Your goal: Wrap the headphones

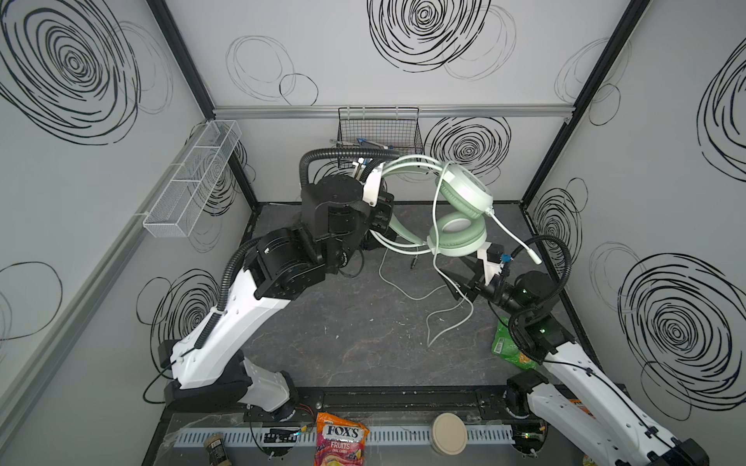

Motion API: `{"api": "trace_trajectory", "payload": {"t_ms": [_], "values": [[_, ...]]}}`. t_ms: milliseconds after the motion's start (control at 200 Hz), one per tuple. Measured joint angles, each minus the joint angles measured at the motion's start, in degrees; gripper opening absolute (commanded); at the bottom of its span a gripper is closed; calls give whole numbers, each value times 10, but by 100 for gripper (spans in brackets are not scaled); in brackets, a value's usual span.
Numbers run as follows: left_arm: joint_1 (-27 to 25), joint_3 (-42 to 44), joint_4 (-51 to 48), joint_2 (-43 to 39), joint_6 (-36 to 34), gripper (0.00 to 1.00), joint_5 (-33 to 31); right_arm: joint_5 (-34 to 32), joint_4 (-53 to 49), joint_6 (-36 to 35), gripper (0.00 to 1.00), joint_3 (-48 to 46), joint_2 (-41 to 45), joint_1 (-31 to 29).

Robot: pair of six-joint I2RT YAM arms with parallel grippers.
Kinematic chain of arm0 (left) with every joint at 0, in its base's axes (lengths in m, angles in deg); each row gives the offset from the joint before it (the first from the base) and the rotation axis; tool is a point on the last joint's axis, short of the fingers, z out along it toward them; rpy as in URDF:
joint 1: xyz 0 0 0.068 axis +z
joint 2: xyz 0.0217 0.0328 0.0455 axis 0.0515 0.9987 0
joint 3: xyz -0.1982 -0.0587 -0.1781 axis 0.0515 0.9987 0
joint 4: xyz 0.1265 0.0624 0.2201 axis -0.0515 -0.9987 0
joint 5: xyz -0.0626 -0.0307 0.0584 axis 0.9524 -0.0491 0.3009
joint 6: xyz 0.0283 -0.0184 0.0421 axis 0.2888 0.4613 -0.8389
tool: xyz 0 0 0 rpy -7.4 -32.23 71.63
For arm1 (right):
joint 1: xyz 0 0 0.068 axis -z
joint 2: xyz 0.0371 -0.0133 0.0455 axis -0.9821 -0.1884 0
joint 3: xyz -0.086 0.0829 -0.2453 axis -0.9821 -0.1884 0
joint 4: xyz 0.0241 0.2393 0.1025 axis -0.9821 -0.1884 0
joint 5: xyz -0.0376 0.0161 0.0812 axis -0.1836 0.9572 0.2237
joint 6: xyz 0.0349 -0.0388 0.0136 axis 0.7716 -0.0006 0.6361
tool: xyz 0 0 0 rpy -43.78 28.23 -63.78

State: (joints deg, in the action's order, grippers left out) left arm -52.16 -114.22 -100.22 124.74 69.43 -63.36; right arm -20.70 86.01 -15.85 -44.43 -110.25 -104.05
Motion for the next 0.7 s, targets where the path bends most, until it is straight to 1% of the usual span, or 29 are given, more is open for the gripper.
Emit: {"api": "trace_trajectory", "payload": {"t_ms": [125, 220, 365, 525, 700], "values": [[1, 0, -1, 0, 11, 0, 5, 22, -17, 12, 87, -17, 35, -15], [11, 0, -2, 0, 23, 0, 23, 38, -38, 37, 87, -28, 74, -19], [37, -8, -7, 0, 38, 0, 49, 27, -82, 56, 88, -28, 116, -19], [49, -28, -10, 0, 48, 0, 61, 30, -107, 60, 88, -24, 113, -7], [56, -65, -11, 0, 51, 0, 79, 70, -89, 78, 89, -41, 104, -4]]}}
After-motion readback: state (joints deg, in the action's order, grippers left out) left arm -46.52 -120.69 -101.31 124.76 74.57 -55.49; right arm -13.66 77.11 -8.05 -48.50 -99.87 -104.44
